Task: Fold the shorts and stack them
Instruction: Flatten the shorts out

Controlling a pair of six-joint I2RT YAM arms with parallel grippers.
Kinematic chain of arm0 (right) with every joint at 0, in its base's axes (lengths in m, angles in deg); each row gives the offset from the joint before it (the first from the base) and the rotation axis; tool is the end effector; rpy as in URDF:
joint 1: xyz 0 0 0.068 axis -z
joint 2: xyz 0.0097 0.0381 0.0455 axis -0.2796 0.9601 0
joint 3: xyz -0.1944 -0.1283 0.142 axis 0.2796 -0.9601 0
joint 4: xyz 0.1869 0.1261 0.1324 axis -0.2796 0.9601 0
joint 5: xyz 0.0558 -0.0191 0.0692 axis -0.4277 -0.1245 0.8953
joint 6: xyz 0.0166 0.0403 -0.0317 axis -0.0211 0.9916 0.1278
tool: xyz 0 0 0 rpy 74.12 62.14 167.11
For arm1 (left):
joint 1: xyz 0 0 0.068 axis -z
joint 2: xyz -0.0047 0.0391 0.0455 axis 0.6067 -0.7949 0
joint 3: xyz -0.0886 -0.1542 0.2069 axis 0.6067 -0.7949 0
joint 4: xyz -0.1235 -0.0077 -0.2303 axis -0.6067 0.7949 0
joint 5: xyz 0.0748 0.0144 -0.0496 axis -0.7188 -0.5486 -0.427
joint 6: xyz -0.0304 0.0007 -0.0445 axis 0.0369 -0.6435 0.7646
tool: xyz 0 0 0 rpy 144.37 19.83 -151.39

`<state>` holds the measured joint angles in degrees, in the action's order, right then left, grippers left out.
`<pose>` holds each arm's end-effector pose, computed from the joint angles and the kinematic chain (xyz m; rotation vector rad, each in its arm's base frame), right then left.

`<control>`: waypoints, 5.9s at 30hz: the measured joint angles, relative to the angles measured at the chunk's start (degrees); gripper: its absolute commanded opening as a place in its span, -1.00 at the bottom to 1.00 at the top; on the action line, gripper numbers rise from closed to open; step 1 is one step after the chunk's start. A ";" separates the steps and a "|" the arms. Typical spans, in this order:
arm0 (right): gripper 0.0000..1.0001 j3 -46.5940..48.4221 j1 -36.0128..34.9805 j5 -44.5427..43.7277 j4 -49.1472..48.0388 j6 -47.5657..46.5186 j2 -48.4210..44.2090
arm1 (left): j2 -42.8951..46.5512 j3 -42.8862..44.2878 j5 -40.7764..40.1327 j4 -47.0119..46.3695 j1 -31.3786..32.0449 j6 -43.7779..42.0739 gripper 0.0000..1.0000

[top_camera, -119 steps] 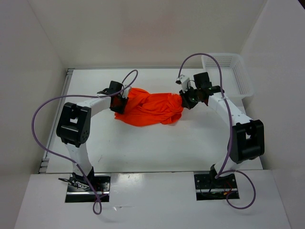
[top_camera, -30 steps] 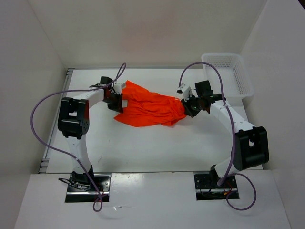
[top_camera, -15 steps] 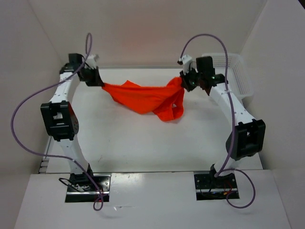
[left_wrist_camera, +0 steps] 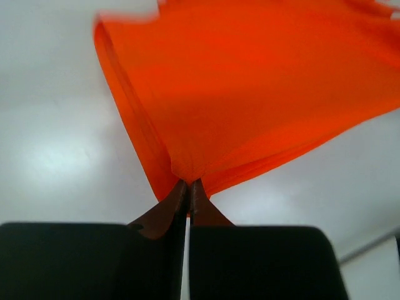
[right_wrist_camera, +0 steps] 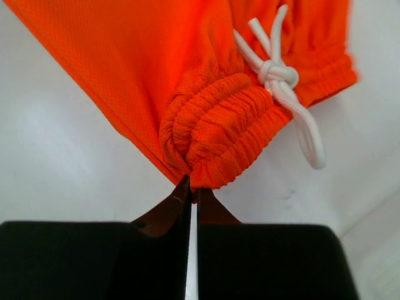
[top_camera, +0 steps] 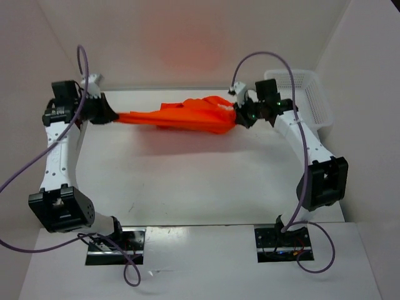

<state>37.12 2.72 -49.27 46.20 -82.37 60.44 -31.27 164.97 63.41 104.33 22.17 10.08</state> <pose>0.3477 0.0984 0.3410 -1.0292 2.0187 0.3360 0.3040 0.0634 0.3998 0.0159 2.1195 -0.4398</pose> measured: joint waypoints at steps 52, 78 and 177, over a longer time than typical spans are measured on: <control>-0.49 -30.93 -7.13 -7.13 -3.61 3.76 0.66 | -12.55 -35.98 -15.17 2.91 12.00 -0.13 -0.83; 0.38 -30.67 -7.06 -0.70 -2.08 3.78 1.42 | -9.22 -24.52 -8.72 5.27 3.63 -0.11 -1.00; 0.34 -32.35 -11.45 -21.00 1.27 -14.67 -6.49 | -25.20 -17.97 -15.93 -1.99 16.85 -0.09 -0.45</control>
<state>4.77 -8.74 -70.27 47.47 -97.03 53.95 -56.47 147.00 47.47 102.34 39.03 9.99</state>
